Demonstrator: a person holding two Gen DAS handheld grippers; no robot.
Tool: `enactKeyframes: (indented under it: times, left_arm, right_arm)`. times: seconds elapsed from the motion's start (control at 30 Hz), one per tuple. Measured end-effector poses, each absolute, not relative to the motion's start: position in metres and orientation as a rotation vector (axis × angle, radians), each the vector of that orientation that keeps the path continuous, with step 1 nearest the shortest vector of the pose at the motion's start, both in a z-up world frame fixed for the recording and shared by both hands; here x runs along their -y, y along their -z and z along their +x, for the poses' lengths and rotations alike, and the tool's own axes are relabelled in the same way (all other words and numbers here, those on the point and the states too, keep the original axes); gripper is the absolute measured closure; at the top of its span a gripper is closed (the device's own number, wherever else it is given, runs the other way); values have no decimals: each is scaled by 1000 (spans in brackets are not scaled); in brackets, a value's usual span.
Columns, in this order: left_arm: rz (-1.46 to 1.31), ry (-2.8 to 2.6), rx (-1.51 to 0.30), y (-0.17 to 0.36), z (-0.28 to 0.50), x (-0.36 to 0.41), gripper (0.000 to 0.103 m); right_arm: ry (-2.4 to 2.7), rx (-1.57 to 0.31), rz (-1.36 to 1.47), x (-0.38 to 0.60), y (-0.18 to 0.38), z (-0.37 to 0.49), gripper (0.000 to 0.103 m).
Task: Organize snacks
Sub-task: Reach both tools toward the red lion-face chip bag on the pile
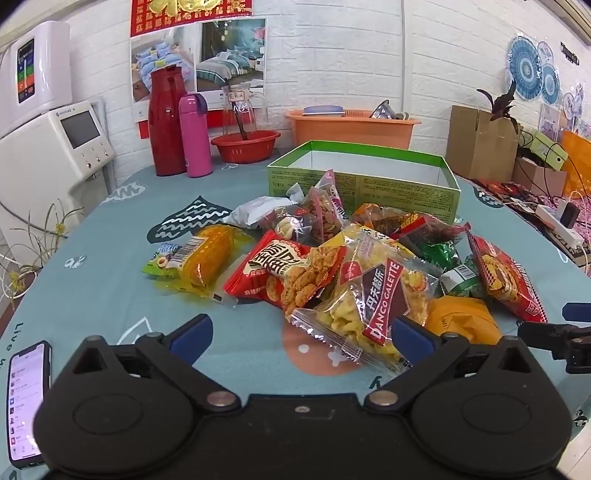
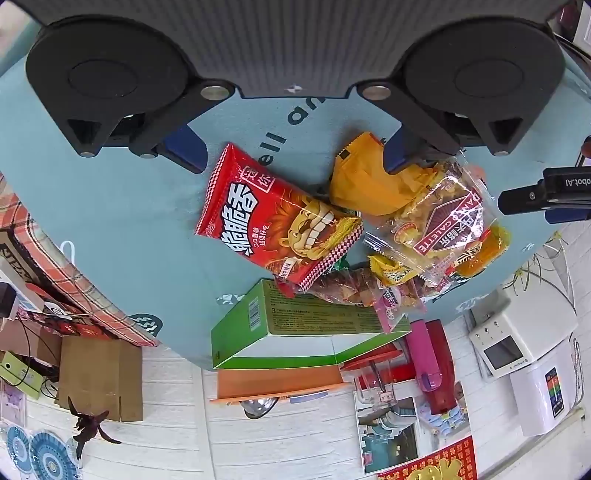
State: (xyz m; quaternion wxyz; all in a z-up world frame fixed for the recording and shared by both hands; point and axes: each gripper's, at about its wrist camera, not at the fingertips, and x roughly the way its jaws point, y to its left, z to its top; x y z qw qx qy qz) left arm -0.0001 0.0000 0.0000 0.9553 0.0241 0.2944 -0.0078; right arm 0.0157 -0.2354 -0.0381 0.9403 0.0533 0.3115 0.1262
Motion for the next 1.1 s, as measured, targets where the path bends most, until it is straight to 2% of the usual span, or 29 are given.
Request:
enactKeyframes:
  times: [0.87,1.1]
  left_arm:
    - [86,119,-578,-17,15,30,0]
    - [43,314,-602,-29,47,71,0]
  right_arm:
    - [-269,-623,138,252,47,28,0]
    - [-311,-434,136,274,47,24,0]
